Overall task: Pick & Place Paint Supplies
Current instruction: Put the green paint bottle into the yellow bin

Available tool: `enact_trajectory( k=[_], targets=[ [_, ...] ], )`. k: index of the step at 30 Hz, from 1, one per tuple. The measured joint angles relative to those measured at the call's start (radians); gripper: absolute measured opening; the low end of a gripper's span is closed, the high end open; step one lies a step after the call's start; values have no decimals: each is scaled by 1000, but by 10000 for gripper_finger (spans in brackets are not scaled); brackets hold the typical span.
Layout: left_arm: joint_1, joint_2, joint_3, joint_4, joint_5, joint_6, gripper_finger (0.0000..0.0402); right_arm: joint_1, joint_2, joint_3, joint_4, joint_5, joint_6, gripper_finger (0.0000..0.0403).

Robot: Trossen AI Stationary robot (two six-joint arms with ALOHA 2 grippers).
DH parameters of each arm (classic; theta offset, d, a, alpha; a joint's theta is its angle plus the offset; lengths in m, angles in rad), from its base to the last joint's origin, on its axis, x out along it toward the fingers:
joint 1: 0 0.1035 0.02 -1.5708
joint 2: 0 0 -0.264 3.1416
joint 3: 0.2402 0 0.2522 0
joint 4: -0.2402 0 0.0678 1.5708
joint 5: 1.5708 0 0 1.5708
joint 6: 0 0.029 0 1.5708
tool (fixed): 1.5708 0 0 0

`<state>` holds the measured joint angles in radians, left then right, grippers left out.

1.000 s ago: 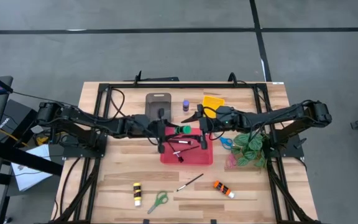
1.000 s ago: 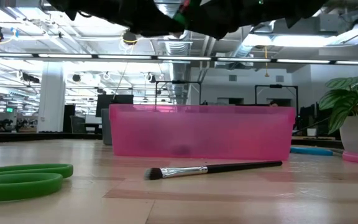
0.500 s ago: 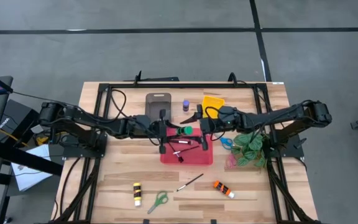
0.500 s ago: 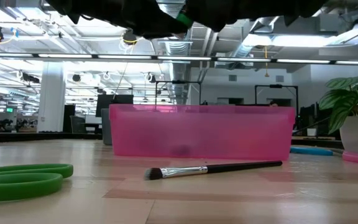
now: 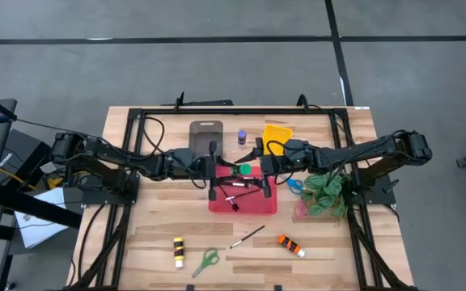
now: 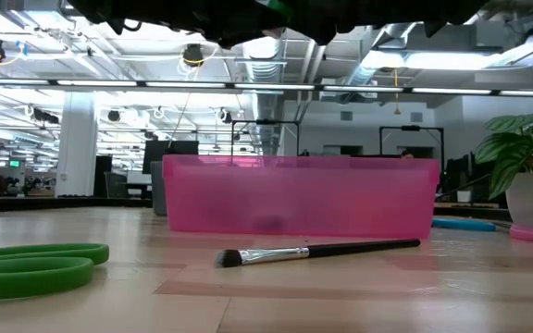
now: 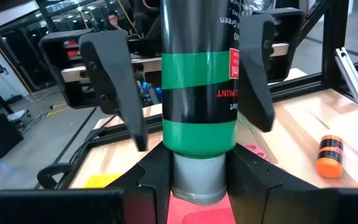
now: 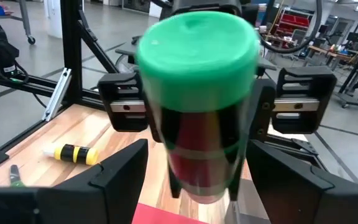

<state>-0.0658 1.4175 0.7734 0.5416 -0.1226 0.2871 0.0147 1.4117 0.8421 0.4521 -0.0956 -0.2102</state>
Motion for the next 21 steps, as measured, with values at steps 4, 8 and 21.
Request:
enact_trajectory(
  k=[4, 8, 21],
  targets=[
    [0, 3, 0, 0, 0, 0, 109, 0, 0, 0, 5, 0, 0, 269],
    [0, 3, 0, 0, 0, 0, 109, 0, 0, 0, 8, 0, 0, 269],
    [2, 3, 0, -2, 0, -2, 118, 5, 0, 0, 12, -5, -8, 166]
  ],
)
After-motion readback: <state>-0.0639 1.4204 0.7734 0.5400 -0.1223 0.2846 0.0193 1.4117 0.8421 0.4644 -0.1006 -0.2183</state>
